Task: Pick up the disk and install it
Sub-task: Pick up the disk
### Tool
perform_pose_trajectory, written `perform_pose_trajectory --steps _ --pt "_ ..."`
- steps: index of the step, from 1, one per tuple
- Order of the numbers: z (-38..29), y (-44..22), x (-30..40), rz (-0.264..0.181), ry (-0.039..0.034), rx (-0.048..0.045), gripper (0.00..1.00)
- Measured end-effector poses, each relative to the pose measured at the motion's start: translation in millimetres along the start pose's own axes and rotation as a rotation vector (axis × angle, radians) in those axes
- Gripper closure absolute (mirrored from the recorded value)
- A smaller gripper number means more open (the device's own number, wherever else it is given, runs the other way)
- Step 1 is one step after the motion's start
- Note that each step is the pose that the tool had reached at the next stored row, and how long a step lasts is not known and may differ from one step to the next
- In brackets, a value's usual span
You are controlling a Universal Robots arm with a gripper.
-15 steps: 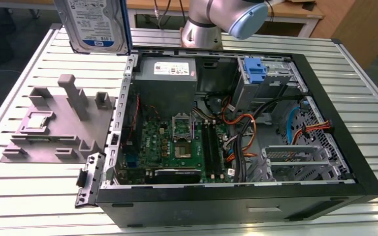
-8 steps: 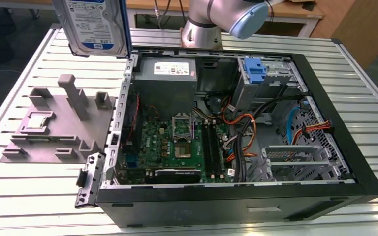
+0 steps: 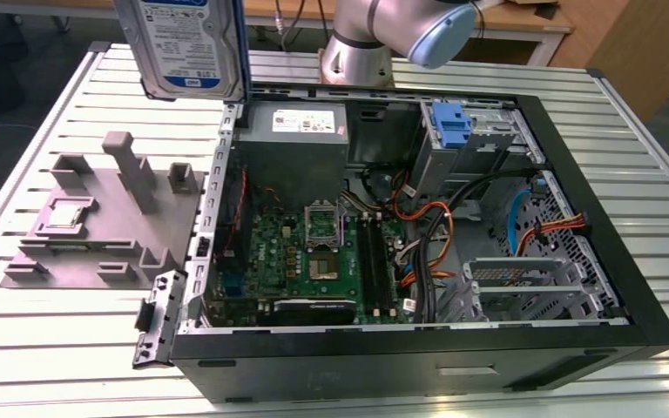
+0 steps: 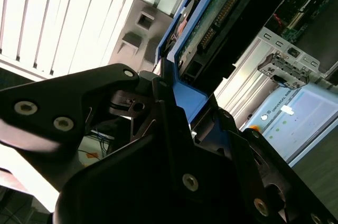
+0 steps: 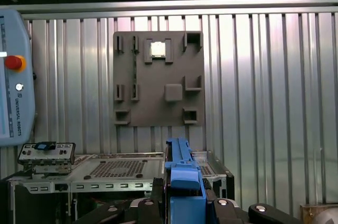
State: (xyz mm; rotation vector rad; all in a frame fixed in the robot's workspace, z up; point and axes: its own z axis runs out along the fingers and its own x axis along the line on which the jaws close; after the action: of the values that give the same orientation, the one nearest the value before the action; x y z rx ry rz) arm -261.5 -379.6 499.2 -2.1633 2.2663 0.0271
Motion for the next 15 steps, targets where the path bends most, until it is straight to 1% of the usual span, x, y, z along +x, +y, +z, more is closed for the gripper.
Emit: perform_pose_trajectory --steps 3,7,15 --pt "0.0 -6.7 -0.3 0.000 0.0000 0.0001 0.64" --pt "0.0 -13.0 -0.6 0.000 -0.0001 0.0001 0.64" --pt "0.0 -13.7 -0.6 0.000 0.0004 0.0001 0.64"
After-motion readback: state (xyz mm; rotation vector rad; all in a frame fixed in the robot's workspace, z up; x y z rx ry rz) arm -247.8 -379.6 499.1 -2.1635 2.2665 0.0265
